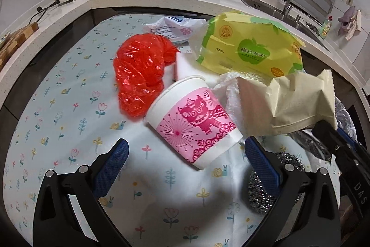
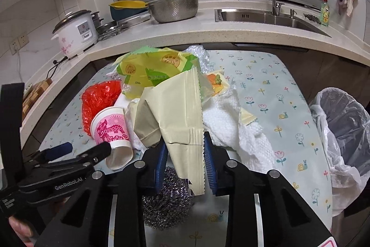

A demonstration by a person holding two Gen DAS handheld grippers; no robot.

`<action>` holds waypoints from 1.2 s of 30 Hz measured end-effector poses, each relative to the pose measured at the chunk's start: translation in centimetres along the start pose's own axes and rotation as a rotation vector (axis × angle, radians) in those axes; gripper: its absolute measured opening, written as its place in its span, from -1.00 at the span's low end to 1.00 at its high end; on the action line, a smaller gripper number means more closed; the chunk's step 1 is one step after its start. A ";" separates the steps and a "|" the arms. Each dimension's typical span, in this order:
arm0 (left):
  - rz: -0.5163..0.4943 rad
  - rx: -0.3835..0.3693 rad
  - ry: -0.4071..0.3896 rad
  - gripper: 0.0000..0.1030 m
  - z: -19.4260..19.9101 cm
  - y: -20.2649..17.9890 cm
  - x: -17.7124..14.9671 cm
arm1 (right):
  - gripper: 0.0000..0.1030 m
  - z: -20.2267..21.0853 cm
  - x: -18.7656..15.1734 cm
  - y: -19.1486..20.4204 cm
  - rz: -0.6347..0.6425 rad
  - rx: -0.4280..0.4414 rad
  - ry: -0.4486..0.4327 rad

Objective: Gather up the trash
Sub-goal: 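Grasp the pink paper cup with the left tool while the right tool grasps the beige packet, then carry the cup and packet over the trash bin with both tools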

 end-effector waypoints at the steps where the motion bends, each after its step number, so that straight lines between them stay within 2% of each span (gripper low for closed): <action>1: -0.002 -0.002 0.006 0.86 -0.3 -0.4 -0.1 | -0.49 0.4 0.4 -0.3 -0.004 -0.004 -0.013; 8: 0.022 0.013 0.026 0.86 -2.4 -1.6 0.6 | -0.62 2.0 2.7 -2.2 -0.040 -0.023 -0.091; 12: 0.044 0.034 0.044 0.85 -4.0 -1.2 0.8 | -0.63 1.5 2.9 -2.7 -0.054 -0.017 -0.090; 14: 0.050 0.029 0.046 0.65 -4.2 -1.0 0.7 | -0.63 1.3 2.7 -2.7 -0.057 -0.015 -0.085; 15: 0.046 0.023 0.051 0.65 -4.3 -1.0 0.7 | -0.63 1.3 2.6 -2.9 -0.060 -0.015 -0.086; 18: 0.032 0.016 0.037 0.46 -3.8 -1.0 0.7 | -0.63 1.5 2.6 -3.1 -0.082 -0.008 -0.091; 21: 0.027 0.011 0.027 0.19 -3.1 -0.9 0.7 | -0.63 1.8 2.4 -3.3 -0.096 -0.004 -0.094; 22: 0.026 0.009 0.018 -0.02 -2.7 -1.0 0.6 | -0.63 2.0 2.4 -3.4 -0.099 -0.003 -0.096; 23: 0.023 0.011 0.011 -0.09 -2.3 -1.0 0.6 | -0.63 2.3 2.3 -3.4 -0.100 -0.002 -0.099; 28: 0.008 -0.009 0.006 -0.17 -0.8 -1.5 0.1 | -0.63 4.3 2.2 -4.0 -0.111 -0.007 -0.122; 36: -0.036 -0.057 -0.046 -0.19 3.6 -4.4 -0.7 | -0.63 8.3 1.8 -6.7 -0.148 -0.051 -0.171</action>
Point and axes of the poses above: each gripper's, at about its wrist camera, not at the fingertips, and z roughly against the way its jaws point, y to its left, x to its top, the point moved 10 cm from there along -z, roughly the way its jaws point, and after that the axes turned 7 degrees about z, right-handed, at the moved point
